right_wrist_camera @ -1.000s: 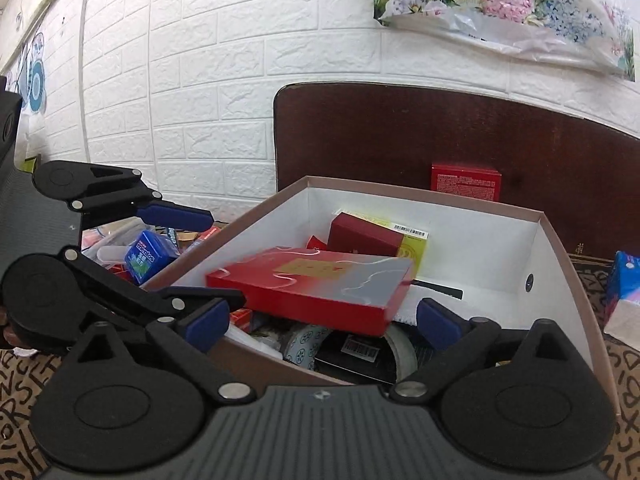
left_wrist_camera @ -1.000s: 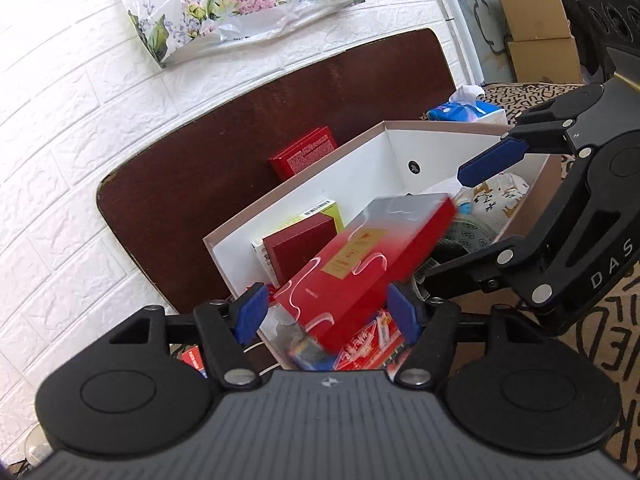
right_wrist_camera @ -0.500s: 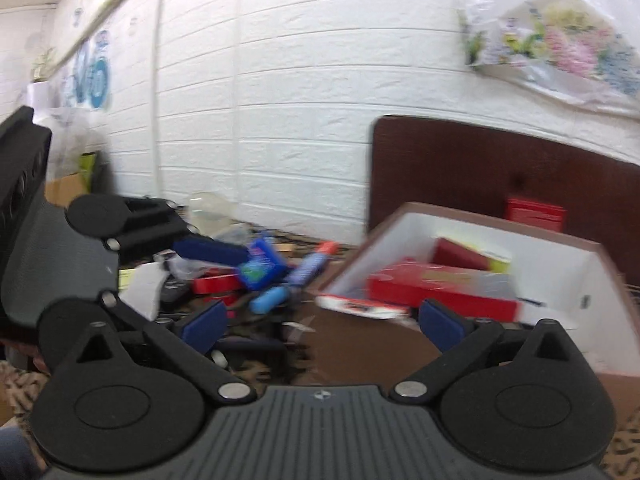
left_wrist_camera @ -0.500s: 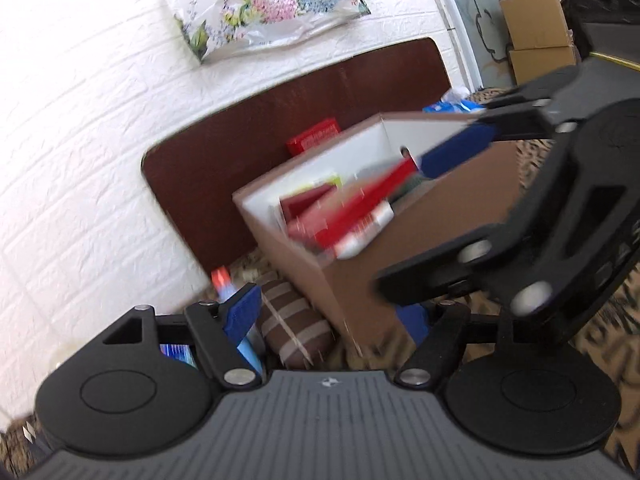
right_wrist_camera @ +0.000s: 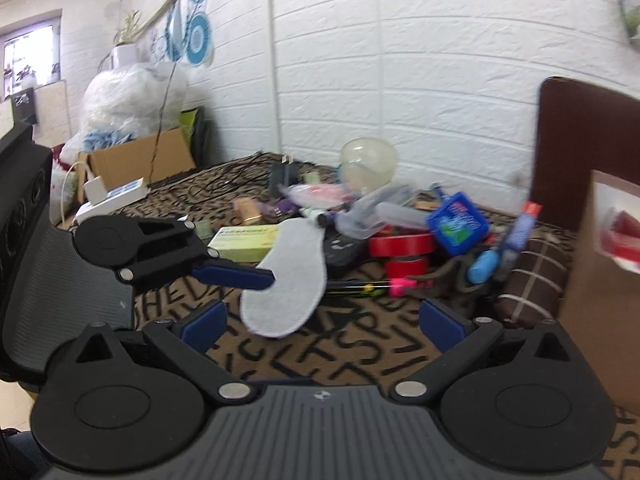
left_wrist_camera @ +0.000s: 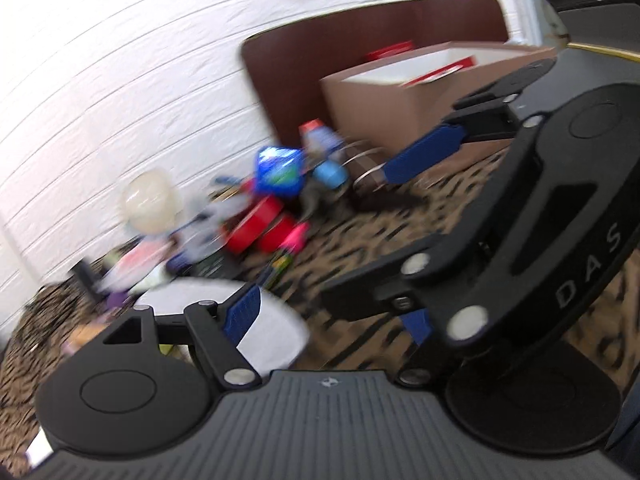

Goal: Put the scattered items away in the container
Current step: 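Move the right gripper back to the grey insole on the table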

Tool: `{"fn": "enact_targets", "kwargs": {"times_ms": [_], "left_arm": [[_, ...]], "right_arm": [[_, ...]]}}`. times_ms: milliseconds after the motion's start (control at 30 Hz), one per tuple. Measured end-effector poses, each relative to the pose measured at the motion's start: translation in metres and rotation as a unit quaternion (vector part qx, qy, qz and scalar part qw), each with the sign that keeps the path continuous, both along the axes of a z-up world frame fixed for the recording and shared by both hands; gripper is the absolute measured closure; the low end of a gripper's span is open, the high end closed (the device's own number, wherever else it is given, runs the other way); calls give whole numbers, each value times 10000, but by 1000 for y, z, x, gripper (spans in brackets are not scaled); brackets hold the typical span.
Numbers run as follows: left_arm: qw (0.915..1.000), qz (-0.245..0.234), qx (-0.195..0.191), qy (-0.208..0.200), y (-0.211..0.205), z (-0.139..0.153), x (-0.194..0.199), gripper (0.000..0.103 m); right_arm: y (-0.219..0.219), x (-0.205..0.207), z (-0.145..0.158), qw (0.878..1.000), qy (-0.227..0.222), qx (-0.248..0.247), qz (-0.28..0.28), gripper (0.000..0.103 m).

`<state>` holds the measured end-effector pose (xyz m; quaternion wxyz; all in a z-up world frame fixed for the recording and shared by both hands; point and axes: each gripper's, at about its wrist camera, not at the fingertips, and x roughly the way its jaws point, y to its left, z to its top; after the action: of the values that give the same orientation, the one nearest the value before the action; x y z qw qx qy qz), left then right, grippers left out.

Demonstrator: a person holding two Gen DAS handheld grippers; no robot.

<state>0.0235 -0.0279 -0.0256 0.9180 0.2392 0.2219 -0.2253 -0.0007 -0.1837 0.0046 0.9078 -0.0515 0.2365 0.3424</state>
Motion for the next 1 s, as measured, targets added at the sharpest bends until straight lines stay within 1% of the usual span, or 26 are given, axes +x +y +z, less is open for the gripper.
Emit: {"fn": "enact_targets", "kwargs": {"times_ms": [67, 167, 233, 300, 467, 533, 600, 700, 733, 800, 833, 900, 1000], "left_arm": [[9997, 212, 83, -26, 11, -4, 2, 23], [9983, 529, 214, -62, 26, -10, 8, 22], [9973, 695, 235, -57, 37, -12, 10, 22], [9957, 883, 288, -63, 53, -17, 1, 22], [9923, 1212, 248, 37, 80, -23, -4, 22], [9915, 1280, 228, 31, 86, -23, -5, 21], [9910, 1321, 209, 35, 92, -22, -5, 21], [9901, 1357, 362, -53, 96, -25, -4, 20], [9904, 1323, 397, -45, 96, -26, -2, 20], [9911, 1240, 469, -77, 96, -28, 2, 15], [9911, 1225, 509, -91, 95, -29, 5, 15], [9907, 1233, 576, -82, 94, -31, 11, 15], [9916, 1181, 506, -127, 93, -27, 16, 14]], "right_arm": [[11, -2, -5, 9999, 12, -130, 58, 0], [24, -1, -13, 9995, 21, -315, 28, 0], [29, 0, -16, 9995, 82, -300, 36, 0], [36, 1, -18, 9995, 103, -309, 57, 0], [61, 7, -26, 9986, 66, -497, 137, 0], [73, 10, -30, 9983, -4, -569, 125, 0], [86, 12, -33, 9973, -165, -702, 113, 0], [98, 16, -36, 9961, -358, -806, 60, 0], [100, 18, -37, 9961, -381, -797, 72, 0], [101, 23, -39, 9964, -348, -760, 159, 0], [101, 26, -41, 9964, -318, -777, 148, 0], [100, 33, -44, 9960, -262, -859, -44, 0], [87, 40, -44, 9944, -328, -828, -570, 0]]}}
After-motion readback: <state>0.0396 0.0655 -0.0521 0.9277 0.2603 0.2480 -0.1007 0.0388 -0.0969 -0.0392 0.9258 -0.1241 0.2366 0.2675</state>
